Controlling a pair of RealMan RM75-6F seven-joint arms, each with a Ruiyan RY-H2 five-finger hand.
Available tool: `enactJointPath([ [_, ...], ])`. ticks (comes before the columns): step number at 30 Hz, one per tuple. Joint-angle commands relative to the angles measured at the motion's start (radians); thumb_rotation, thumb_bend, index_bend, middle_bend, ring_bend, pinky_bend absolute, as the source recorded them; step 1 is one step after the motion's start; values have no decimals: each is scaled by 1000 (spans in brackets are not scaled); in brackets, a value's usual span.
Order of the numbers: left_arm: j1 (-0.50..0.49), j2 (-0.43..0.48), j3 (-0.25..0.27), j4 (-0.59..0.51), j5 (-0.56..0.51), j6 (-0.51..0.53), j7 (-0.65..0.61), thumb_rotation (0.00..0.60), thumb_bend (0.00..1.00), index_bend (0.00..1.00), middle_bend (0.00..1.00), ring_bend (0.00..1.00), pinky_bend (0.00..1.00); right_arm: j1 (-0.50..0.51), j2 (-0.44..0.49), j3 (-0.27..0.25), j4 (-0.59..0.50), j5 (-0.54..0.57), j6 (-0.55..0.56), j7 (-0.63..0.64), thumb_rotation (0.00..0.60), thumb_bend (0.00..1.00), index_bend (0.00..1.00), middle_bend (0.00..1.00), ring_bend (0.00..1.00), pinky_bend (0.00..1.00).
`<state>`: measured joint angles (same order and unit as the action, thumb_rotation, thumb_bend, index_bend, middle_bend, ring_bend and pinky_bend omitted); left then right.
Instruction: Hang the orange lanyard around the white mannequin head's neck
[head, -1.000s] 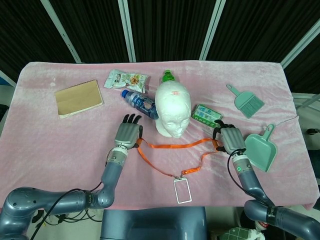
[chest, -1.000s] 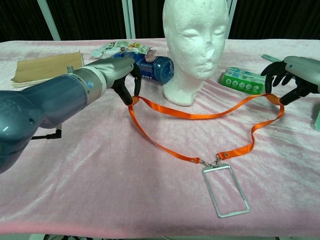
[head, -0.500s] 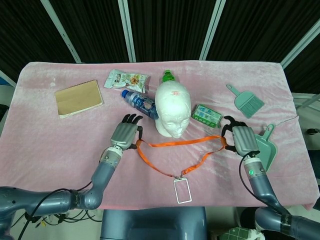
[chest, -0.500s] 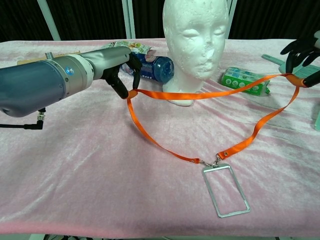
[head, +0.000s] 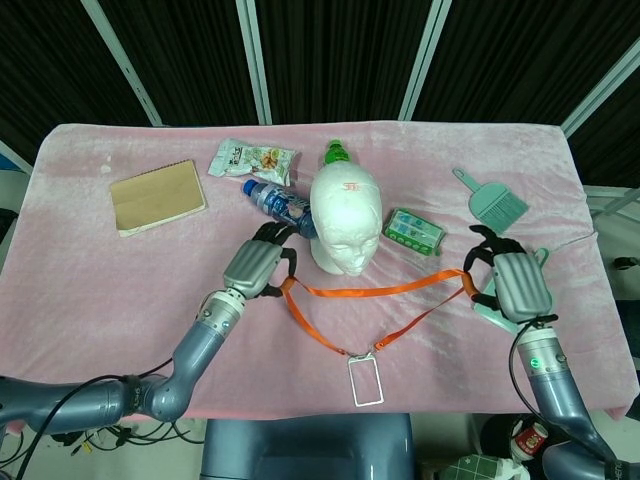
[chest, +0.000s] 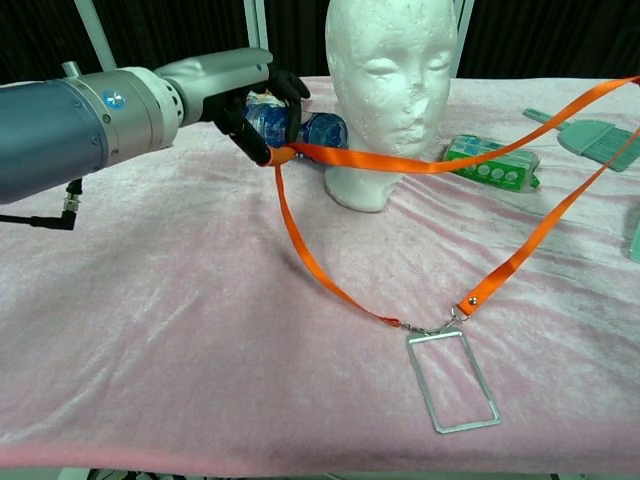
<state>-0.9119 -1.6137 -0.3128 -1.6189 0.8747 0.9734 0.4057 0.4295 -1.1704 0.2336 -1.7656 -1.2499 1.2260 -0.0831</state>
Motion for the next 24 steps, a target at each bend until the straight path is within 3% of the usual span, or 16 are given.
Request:
enactJointPath([
  [1,7,8,-35,-10,53,17,-65,600,420,618,101,0,0,11,18,23,-26,-9,12,-10,600,452,809,184,308,262],
  [17,35,86,-115,-44,119,103,-167,600,420,614,101,0,0,78,130,132,-205,51,-13,-72,600,452,812,194,311,262],
  [24,44,104,-144,-39,112,104,-234,600,417,598,103,0,0,135,140,173,-220,133,-61,-108,600,452,812,197,312,262],
])
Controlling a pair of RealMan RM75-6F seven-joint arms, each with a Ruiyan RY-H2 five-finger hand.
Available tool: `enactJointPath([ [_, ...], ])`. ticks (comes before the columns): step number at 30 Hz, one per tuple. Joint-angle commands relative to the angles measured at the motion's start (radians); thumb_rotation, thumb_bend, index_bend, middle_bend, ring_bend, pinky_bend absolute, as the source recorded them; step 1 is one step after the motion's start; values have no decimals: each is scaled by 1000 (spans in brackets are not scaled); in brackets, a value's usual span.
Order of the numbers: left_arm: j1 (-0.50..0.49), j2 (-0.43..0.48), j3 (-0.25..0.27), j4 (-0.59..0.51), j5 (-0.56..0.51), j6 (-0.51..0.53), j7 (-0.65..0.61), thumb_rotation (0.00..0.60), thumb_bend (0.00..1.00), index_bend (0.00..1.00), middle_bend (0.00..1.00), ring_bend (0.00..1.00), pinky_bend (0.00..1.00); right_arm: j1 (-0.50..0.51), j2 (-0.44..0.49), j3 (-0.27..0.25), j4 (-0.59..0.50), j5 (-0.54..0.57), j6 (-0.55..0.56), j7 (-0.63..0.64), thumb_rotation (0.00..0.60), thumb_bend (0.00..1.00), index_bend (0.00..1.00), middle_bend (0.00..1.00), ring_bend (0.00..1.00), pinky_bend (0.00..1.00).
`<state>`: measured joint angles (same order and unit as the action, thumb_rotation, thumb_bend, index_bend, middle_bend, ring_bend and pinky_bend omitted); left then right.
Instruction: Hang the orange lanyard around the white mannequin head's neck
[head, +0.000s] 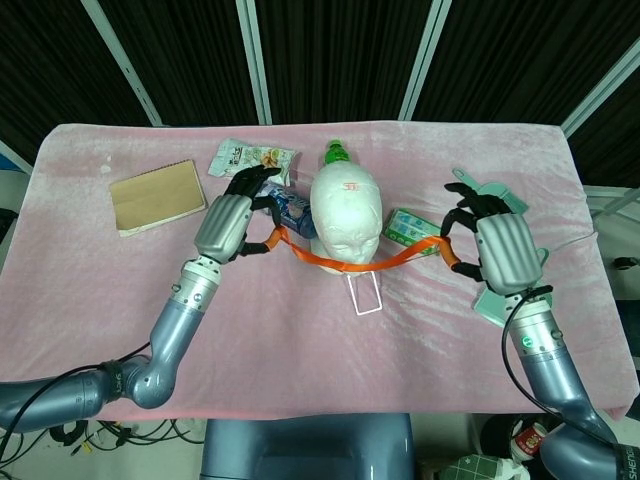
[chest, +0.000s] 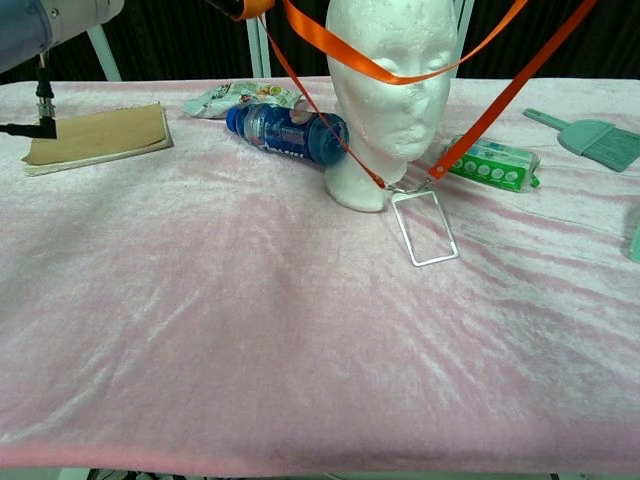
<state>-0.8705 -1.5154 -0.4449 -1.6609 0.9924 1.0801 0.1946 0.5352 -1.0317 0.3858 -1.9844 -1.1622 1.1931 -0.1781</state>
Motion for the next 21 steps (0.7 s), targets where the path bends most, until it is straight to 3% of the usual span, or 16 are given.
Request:
enactJointPath([
  [1,2,6,-17,4,-9,-4,-34,600,415,593,103,0,0,41,2,30,-1,68,-41,-14,600,452,812,196,312,262],
  [9,-5,-12,-67,17,-44,0,-121,600,381,572,113,0,0,128,7,99,47,234,-128,5,600,455,814,197,312,262],
  [21,-22,-18,-121,59,-87,8,-198,600,380,564,116,0,0,191,30,158,121,339,-188,92,600,462,816,197,312,262],
])
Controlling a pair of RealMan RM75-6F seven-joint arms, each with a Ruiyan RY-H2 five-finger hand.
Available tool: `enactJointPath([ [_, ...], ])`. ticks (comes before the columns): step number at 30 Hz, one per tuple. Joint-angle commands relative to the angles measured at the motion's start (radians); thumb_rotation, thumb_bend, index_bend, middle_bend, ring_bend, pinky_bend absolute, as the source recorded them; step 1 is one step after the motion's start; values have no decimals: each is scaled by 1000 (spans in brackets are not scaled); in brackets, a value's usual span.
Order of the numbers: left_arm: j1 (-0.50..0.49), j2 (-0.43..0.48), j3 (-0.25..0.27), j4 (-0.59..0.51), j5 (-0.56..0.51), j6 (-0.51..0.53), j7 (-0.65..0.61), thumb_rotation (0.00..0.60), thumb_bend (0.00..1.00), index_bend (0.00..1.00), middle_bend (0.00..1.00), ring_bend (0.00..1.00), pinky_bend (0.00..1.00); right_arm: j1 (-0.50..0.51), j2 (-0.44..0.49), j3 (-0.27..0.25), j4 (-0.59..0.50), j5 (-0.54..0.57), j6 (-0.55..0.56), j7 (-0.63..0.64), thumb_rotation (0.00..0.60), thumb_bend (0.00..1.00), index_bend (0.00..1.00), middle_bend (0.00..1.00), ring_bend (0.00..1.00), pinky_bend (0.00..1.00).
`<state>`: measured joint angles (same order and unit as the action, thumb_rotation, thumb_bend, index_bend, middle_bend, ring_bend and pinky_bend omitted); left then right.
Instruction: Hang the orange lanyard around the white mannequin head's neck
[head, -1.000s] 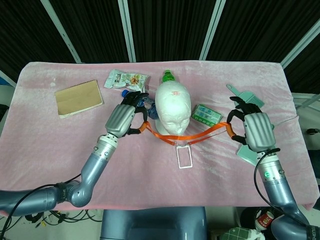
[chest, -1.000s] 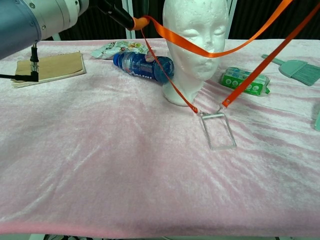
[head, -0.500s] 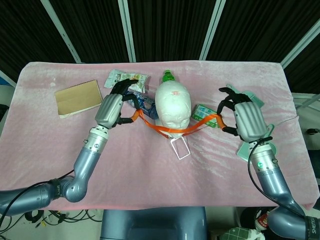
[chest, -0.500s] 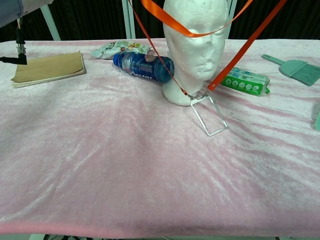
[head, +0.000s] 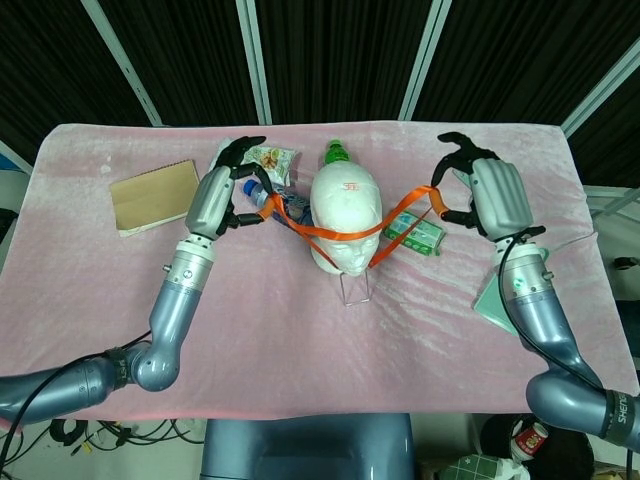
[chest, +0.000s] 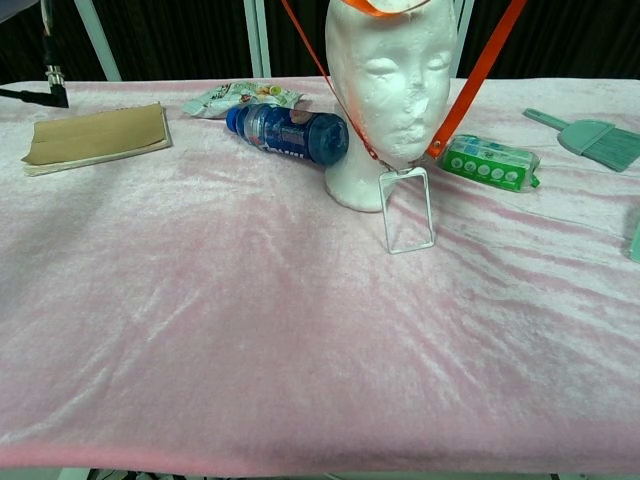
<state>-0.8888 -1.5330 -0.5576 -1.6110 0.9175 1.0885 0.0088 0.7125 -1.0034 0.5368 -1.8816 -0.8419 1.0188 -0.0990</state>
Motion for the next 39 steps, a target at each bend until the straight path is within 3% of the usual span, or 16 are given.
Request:
enactJointPath([
  [1,-4,-2,-11,19,-18,1,-15,600,376,553,116,0,0,21,0,9,29,28,-22,18,600,464,816,197,313,262],
  [17,-49,-76,-27,208,-98,-40,-76,600,343,511,121,0,0,150,-71,13,242,114,-123,45,600,468,816,197,312,262],
  [30,-96,-173,-8,372,-76,-57,-114,600,336,498,126,0,0,243,-133,-38,428,209,-227,14,600,471,816,197,314,262],
  [39,-132,-238,-56,493,-114,-70,-160,600,340,497,135,0,0,281,-184,-38,536,221,-257,45,600,473,819,200,316,262],
])
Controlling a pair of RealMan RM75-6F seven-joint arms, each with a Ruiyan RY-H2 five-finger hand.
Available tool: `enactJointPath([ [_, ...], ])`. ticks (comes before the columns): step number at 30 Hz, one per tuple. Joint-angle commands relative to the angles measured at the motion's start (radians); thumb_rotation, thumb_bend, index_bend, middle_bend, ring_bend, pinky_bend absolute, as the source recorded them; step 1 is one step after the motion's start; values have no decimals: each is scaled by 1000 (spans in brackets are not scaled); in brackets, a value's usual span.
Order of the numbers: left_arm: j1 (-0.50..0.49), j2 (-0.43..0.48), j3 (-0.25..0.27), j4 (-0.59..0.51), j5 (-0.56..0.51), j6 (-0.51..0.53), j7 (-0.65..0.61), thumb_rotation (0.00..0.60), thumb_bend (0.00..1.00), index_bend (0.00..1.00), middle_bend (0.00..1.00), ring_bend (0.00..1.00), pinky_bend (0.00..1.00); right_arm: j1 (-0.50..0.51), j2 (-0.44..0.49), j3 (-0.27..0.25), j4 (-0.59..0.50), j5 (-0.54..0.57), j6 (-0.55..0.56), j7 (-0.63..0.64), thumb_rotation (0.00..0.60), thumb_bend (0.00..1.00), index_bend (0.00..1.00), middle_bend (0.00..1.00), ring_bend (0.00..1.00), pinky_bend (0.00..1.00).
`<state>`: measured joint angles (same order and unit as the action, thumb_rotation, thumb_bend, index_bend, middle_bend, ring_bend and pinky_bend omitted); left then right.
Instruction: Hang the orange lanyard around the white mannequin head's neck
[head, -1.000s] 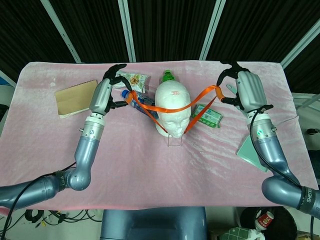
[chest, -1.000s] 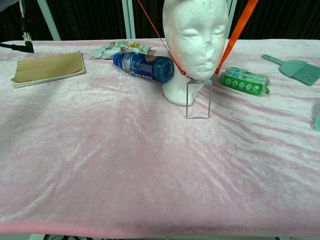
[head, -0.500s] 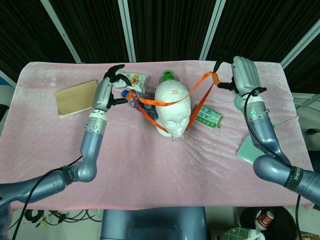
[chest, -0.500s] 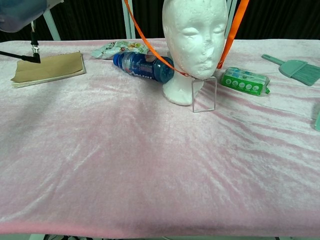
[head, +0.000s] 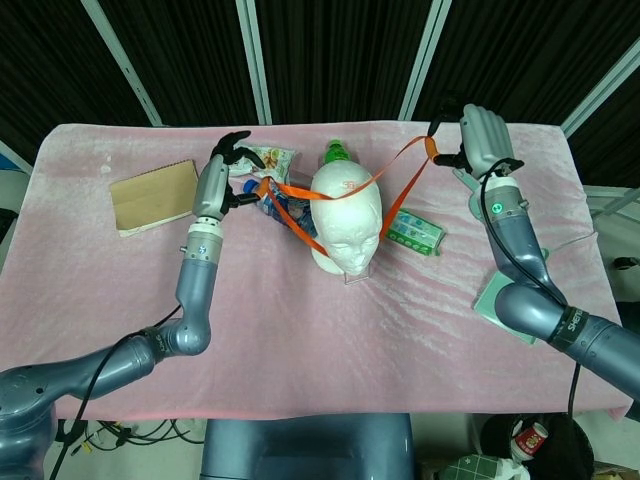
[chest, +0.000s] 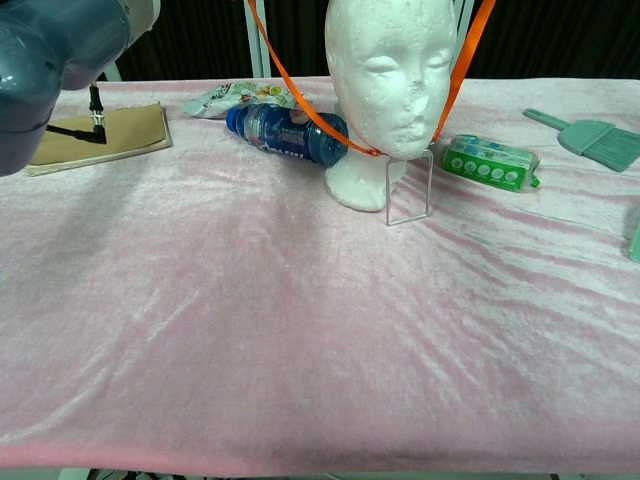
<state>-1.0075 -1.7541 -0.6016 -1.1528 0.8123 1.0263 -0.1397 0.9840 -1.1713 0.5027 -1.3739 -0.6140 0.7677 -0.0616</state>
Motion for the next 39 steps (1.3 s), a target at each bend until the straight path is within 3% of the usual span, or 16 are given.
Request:
enactJointPath([
  [1,-18,-21,-13,50,-10,-15,-14,600,340,496,135,0,0,12,-22,-7,41,-8,-9,10,600,473,820,200,316,262],
  [23,-102,-183,-22,432,-54,-157,-61,600,339,493,132,0,0,57,-187,-91,341,-41,-128,31,600,473,819,204,321,262],
  [31,-123,-220,-26,517,-71,-218,-48,600,307,477,128,0,0,64,-235,-102,392,-78,-148,47,600,465,810,205,321,262],
  [34,-131,-228,-27,542,-74,-232,-37,600,246,437,116,0,0,67,-247,-101,402,-88,-150,53,600,393,688,199,321,262],
  [39,-128,-220,-29,529,-84,-245,0,600,50,297,63,0,0,67,-245,-106,398,-100,-180,59,600,163,358,146,287,239],
])
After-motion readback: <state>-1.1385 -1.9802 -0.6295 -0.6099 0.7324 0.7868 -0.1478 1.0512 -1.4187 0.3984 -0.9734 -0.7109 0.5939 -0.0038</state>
